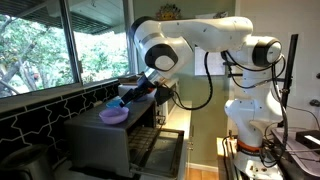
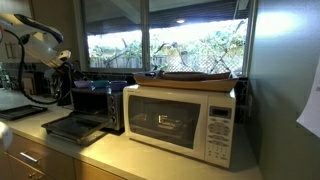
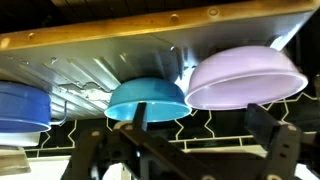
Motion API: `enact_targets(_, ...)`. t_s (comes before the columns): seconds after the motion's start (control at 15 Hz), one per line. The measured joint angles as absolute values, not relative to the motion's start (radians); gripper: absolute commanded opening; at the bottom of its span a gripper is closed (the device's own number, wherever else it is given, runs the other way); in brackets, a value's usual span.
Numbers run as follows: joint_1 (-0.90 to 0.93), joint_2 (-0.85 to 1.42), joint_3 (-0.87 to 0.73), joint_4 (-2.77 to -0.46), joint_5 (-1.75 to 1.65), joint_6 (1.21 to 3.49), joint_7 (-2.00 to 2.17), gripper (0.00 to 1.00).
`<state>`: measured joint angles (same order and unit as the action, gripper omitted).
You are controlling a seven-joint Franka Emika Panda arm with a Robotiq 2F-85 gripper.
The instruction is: Pull out the rack from the toaster oven and put the purple bowl on the rack.
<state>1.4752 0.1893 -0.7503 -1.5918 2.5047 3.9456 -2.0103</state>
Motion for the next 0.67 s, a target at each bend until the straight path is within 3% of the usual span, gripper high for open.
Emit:
enact_targets(0.07,1.455,0.208,-0.743,-1.581,2.505,3.946,-2.010,1.00)
enact_targets(0.13,1.434,0.226,-0.734,-1.569,2.505,3.947,-2.011,0.94)
enact_targets(0.2,1.412,0.240,-0.723,-1.557,2.505,3.949,-2.011,0.75)
enact_targets(0.33,1.361,0.257,-0.683,-1.539,2.505,3.964,-2.011,0.69)
enact_targets(0.67,1.187,0.260,-0.488,-1.511,2.507,4.034,-2.022,0.29)
